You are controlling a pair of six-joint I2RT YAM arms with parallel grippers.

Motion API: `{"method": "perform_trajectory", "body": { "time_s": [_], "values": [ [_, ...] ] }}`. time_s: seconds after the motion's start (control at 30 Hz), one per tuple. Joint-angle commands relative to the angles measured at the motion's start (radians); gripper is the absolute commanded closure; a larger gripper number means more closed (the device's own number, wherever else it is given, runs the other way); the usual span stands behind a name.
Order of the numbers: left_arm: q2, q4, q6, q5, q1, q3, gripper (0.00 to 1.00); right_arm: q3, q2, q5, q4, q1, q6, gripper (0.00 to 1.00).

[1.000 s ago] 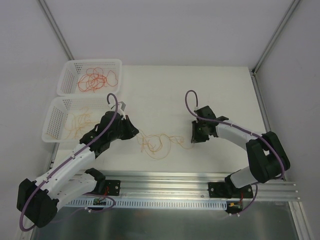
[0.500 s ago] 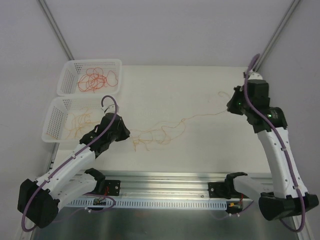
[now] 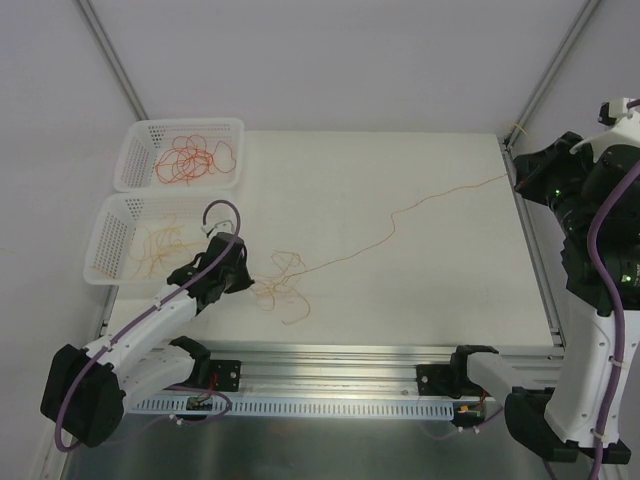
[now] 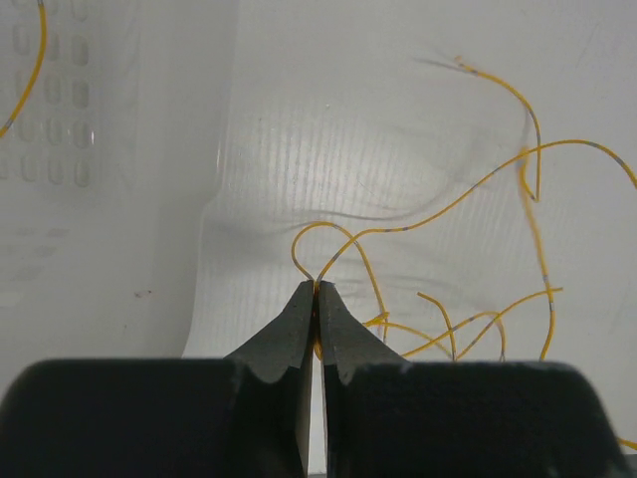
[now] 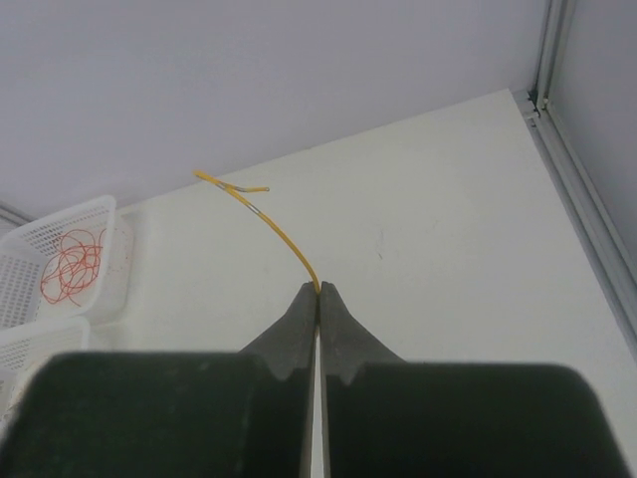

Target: Untangle the cables

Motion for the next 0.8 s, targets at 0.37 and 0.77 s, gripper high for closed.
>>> {"method": "perform_trajectory", "body": {
  "time_s": [0.37, 0.77],
  "values": [
    [0.069, -0.012, -0.012, -0.006, 0.012, -0.012, 0.74, 0.15, 0.091, -0.357, 0.084, -0.052, 0.099, 0.99],
    [-0.021, 0.124, 0.119, 0.274, -0.025, 0.097, 0.25, -0.17, 0.011, -0.666, 0.283, -0.013, 0.196, 0.99]
  ]
}}
